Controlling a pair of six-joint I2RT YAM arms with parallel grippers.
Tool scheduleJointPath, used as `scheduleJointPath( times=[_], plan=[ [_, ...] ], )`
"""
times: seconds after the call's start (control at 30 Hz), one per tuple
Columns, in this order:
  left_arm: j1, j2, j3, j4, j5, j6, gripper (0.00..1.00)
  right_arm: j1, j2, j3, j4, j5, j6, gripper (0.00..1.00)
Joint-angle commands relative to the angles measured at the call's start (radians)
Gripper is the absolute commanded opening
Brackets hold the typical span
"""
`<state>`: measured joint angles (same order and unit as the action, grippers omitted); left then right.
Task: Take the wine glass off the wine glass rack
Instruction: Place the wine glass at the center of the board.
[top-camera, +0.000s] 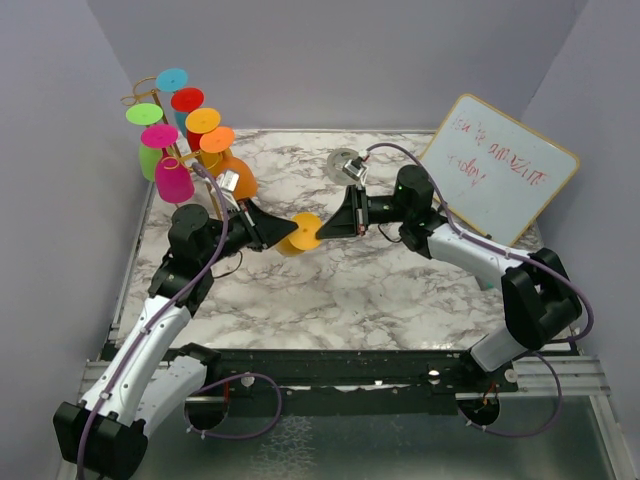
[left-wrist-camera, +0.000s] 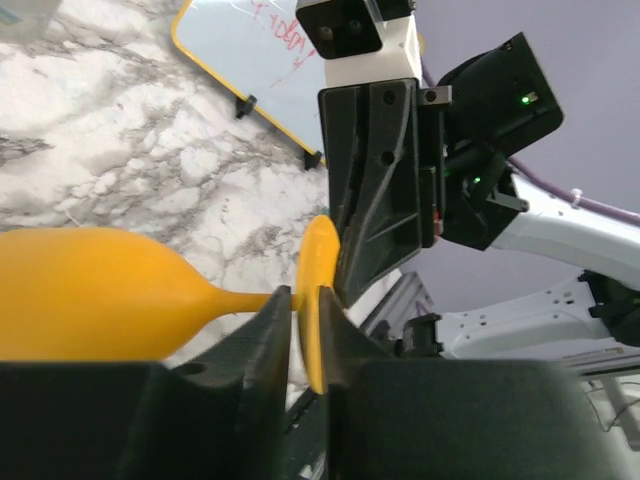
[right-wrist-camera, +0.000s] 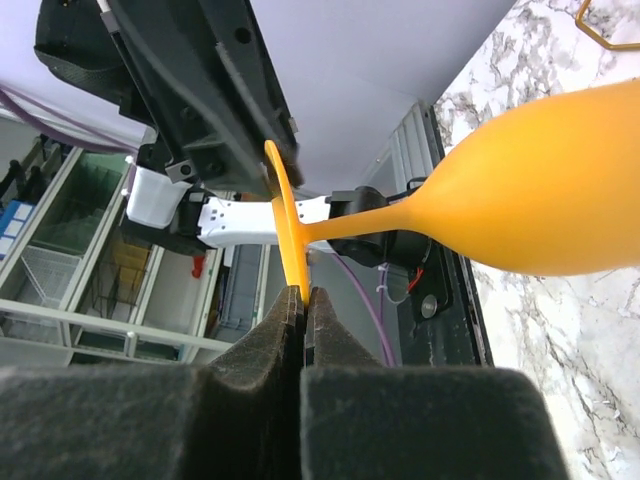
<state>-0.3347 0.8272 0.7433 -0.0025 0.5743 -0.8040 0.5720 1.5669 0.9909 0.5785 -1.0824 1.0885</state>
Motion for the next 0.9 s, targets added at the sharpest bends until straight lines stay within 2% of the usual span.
scheduleJointPath(
  times=[0.0, 0.07, 0.13, 0.2, 0.33, 0.43, 0.53, 0.7, 0.87],
  plan=[
    [-0.007, -0.015, -0.013, 0.029, 0.041, 0.007, 0.34, 0.009, 0.017, 0.011, -0.013, 0.005, -0.021, 0.00],
    [-0.007, -0.016, -0.005, -0.005, 0.051, 0.032, 0.47, 0.009, 0.018, 0.013, -0.023, 0.012, -0.030, 0.00],
    [-0.007, -0.016, 0.017, -0.084, 0.058, 0.080, 0.52, 0.009, 0.015, 0.016, -0.032, 0.014, -0.043, 0.00],
    [-0.007, -0.014, 0.043, -0.156, 0.075, 0.125, 0.53, 0.009, 0.011, 0.023, -0.051, 0.017, -0.062, 0.00],
    [-0.007, 0.000, 0.061, -0.175, 0.152, 0.150, 0.52, 0.009, -0.003, 0.033, -0.086, 0.023, -0.107, 0.01],
    [-0.007, 0.013, 0.069, -0.174, 0.149, 0.152, 0.47, 0.009, -0.005, 0.057, -0.122, 0.008, -0.151, 0.01],
    [-0.007, 0.024, 0.081, -0.172, 0.141, 0.147, 0.36, 0.009, -0.011, 0.065, -0.160, 0.010, -0.180, 0.01],
    [-0.007, 0.044, 0.078, -0.172, 0.164, 0.152, 0.24, 0.009, -0.015, 0.059, -0.132, 0.015, -0.172, 0.00],
    [-0.007, 0.040, 0.077, -0.172, 0.159, 0.165, 0.07, 0.010, -0.022, 0.050, -0.112, 0.005, -0.169, 0.00]
  ],
)
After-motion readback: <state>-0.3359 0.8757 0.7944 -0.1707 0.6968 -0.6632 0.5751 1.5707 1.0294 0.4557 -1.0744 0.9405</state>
